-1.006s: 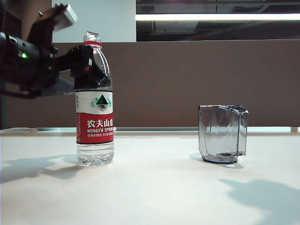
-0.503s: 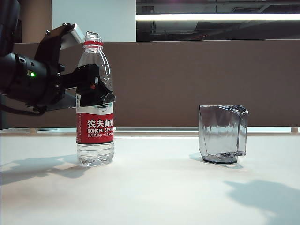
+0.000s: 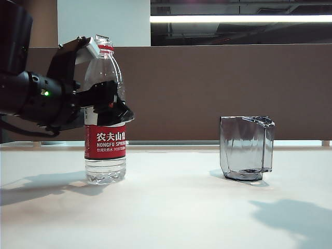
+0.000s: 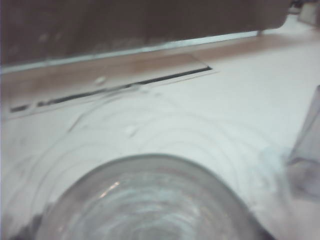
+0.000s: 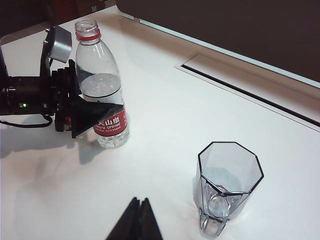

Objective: Pick up the mineral water bottle with the left hand on the table and pour water into the mug until it's half full.

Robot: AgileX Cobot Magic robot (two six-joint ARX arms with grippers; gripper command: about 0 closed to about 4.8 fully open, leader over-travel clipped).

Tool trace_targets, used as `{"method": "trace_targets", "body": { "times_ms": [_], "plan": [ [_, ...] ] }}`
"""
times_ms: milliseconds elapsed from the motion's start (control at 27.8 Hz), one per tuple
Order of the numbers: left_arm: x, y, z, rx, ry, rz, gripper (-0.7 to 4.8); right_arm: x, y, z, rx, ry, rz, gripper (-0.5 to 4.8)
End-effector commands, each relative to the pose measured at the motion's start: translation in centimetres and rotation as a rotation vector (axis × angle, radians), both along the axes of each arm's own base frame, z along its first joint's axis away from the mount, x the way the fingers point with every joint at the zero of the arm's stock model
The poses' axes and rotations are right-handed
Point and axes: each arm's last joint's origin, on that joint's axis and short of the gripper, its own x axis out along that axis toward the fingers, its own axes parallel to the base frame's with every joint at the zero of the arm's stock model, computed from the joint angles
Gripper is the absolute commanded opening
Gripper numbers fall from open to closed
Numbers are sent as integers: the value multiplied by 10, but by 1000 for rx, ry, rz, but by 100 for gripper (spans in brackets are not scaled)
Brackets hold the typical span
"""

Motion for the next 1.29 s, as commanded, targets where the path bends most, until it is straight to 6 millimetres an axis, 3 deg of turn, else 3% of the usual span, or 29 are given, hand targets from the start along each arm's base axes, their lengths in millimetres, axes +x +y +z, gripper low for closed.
{"method": "trace_targets", "body": {
  "times_ms": [36,719,755,791,827,863,1042,1186,1294],
  "plan": [
    [0,-5,4,-14,-25,-19,479,0,0,4,14,-19,3,-5],
    [11,-12,-1,0,-35,-23,479,-2,-2,5,20,-27,2,-6],
    [11,-12,-1,0,-35,-23,463,-2,-2,5,20,-27,2,-6],
    [10,-12,-1,0,-34,-23,360,-2,-2,5,20,-26,2,-5],
    [11,-12,-1,0,-35,-23,295,-2,-2,5,20,-26,2,-6],
    [11,-12,-1,0,-35,-23,271,-2,-2,5,20,-26,2,-5],
    [10,-12,-1,0,-34,-23,261,-2,-2,5,20,-26,2,-6],
    [10,-12,-1,0,-34,-23,133,-2,-2,5,20,-26,2,-5],
    [10,-12,-1,0,-34,-23,119,-2,-2,5,20,-26,2,-5]
  ]
}}
